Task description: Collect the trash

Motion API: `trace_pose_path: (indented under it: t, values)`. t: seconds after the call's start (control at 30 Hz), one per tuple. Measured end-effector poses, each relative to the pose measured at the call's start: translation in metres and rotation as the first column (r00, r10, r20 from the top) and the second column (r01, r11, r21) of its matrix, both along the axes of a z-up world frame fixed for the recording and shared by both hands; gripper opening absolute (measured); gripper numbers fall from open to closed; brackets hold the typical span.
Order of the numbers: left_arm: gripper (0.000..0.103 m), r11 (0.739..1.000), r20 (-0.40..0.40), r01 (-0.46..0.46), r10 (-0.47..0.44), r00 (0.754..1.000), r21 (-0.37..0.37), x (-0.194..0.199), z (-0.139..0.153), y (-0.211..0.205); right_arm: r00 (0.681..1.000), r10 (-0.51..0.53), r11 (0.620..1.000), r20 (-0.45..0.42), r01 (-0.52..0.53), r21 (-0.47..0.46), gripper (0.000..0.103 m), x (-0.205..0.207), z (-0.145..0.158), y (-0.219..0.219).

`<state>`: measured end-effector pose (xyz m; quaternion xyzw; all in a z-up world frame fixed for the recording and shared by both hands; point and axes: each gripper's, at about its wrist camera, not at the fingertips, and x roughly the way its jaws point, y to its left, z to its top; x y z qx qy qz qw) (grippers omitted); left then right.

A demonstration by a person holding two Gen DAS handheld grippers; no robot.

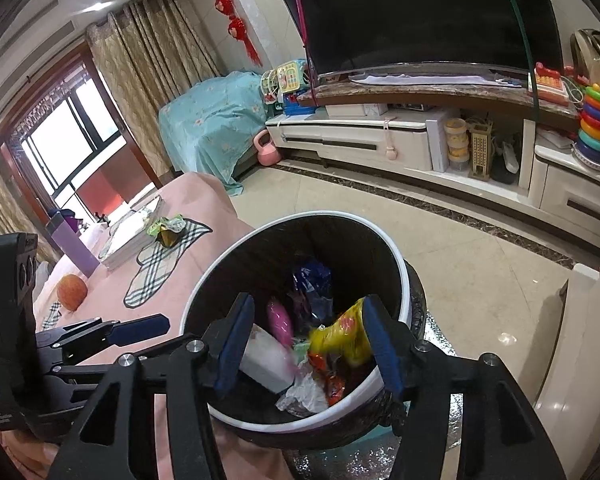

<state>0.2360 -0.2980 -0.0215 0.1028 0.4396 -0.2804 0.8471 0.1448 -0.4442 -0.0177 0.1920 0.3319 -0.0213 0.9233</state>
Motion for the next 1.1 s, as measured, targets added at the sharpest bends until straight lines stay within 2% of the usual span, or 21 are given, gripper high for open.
trace_pose_path:
  t: [0.1,0.4,0.53,0.8,1.1]
  values:
    - [0.063,1.0,0.003,-0.021,0.021,1.0,-0.014,-0.003,0.002,0.012,1.0,-0.001,1.0,0.009,0.001,0.005,0.061,-0.004,0.003,0.0]
    - [0.076,0.993,0.005,-0.077,0.077,0.997,-0.085,-0.035,0.008,0.051,0.998,-0.013,0.999,0.068,0.01,0.043,0.092,-0.03,0.017,0.013]
    - [0.079,0.988,0.015,-0.098,0.1,0.995,-0.118,-0.055,0.008,0.072,0.996,-0.021,0.998,0.089,0.015,0.063,0.097,-0.05,0.02,0.024]
    - [0.082,0.97,0.038,-0.162,0.172,0.984,-0.181,-0.096,0.005,0.123,0.99,-0.067,0.994,0.124,0.056,0.088,0.1,-0.093,0.015,0.052]
    - [0.083,0.961,0.119,-0.182,0.21,0.971,-0.207,-0.134,0.003,0.157,0.989,-0.065,0.997,0.129,0.058,0.057,0.101,-0.13,0.004,0.085]
